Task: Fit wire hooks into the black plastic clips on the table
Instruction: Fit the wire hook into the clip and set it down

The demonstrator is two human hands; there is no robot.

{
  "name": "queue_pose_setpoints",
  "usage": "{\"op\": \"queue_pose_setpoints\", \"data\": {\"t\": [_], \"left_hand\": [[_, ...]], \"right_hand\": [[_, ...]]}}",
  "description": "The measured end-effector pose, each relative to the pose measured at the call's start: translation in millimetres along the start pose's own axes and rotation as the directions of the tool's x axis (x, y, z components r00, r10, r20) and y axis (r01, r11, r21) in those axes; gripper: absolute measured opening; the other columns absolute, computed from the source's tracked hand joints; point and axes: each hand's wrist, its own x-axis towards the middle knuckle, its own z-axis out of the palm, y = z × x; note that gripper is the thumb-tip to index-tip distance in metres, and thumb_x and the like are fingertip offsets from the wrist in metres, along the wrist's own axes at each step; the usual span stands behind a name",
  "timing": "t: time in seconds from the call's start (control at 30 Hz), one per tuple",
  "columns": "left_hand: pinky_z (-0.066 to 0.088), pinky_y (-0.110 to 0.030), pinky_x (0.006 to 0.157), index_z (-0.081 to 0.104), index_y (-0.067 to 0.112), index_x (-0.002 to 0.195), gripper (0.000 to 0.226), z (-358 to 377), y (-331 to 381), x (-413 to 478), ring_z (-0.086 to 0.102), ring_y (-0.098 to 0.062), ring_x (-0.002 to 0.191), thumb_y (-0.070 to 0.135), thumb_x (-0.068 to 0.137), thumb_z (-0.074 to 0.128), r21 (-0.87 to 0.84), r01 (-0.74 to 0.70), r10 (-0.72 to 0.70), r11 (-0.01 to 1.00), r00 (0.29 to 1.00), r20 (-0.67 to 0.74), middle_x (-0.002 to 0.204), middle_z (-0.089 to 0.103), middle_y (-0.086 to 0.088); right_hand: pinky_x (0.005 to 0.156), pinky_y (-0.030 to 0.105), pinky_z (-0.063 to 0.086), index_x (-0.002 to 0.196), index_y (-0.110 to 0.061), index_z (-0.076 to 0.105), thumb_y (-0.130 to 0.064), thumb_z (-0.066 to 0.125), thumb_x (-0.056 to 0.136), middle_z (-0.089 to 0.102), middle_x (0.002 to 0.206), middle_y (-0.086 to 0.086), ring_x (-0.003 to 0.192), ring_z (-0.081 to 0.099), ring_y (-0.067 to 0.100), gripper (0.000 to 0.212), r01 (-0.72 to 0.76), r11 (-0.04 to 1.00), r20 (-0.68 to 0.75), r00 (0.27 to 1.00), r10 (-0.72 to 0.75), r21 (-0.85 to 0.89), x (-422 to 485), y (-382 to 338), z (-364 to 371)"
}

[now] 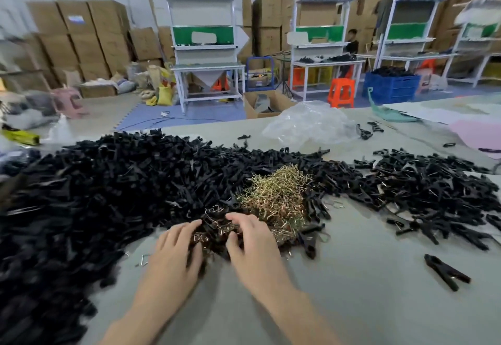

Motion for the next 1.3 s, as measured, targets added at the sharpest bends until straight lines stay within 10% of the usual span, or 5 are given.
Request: {"op": "queue_pose_setpoints", "data": {"t": [0.23, 0.57, 0.83, 1.13, 1.3], "left_hand": [[0.032, -0.037, 0.114, 0.048, 0.018, 0.143, 0.046, -1.2, -39.0, 6.9, 0.038, -0.024, 0.138, 0.031, 0.1, 0.054, 0.018, 0.183, -0.184, 0.983, 0.98, 0.077, 0.148, 0.043, -0.003], [0.026, -0.038, 0.111, 0.043, 0.034, 0.144, 0.051, 12.7, -60.8, 35.6, 0.04, -0.016, 0.137, 0.053, 0.098, 0.034, 0.091, 0.086, -0.099, 0.992, 0.983, 0.152, 0.16, 0.027, 0.008], [0.045, -0.023, 0.092, 0.058, 0.03, 0.111, 0.016, 12.4, -64.4, 35.6, 0.052, 0.0, 0.109, 0.032, 0.095, 0.056, -0.189, 0.041, -0.028, 0.981, 0.997, 0.072, 0.116, 0.049, 0.022], [0.043, -0.019, 0.067, 0.051, 0.047, 0.102, 0.015, 5.5, -59.0, 30.9, 0.058, -0.002, 0.081, 0.033, 0.097, 0.056, -0.372, 0.168, -0.207, 0.913, 0.976, -0.065, 0.095, 0.06, 0.026], [0.042, -0.011, 0.074, 0.053, 0.048, 0.102, 0.018, -0.8, -49.0, 28.7, 0.056, 0.001, 0.097, 0.031, 0.096, 0.056, -0.358, 0.123, -0.187, 0.925, 0.971, -0.148, 0.101, 0.059, 0.027]], "right_hand": [[0.125, 0.045, 0.007, 0.152, -0.026, 0.037, -0.042, 0.036, 0.104, 0.035, 0.158, 0.001, 0.149, 0.024, 0.021, 0.051, 0.069, 0.929, 0.14, 0.99, -0.019, -0.364, 22.2, -14.3, 61.8], [0.103, 0.035, 0.037, 0.127, -0.033, 0.063, -0.034, 0.057, 0.099, 0.061, 0.119, -0.011, 0.117, 0.052, 0.015, 0.028, 0.11, 0.927, 0.039, 0.994, -0.103, -0.358, 42.6, -0.6, 63.5], [0.099, 0.036, 0.042, 0.13, -0.031, 0.062, -0.025, 0.052, 0.104, 0.062, 0.11, -0.011, 0.102, 0.06, 0.013, 0.028, 0.164, 0.945, 0.054, 0.986, -0.155, -0.284, 42.9, -0.1, 59.3], [0.089, 0.018, 0.048, 0.125, -0.038, 0.061, -0.021, 0.053, 0.104, 0.064, 0.106, -0.023, 0.101, 0.062, 0.002, 0.029, 0.041, 0.971, -0.095, 0.995, -0.019, 0.234, 45.1, -4.6, 47.2], [0.07, 0.023, 0.058, 0.105, -0.039, 0.073, -0.014, 0.061, 0.099, 0.073, 0.1, -0.007, 0.086, 0.071, 0.011, 0.028, -0.208, 0.582, 0.032, 0.954, 0.298, 0.786, 53.9, -12.8, 31.8]]}}
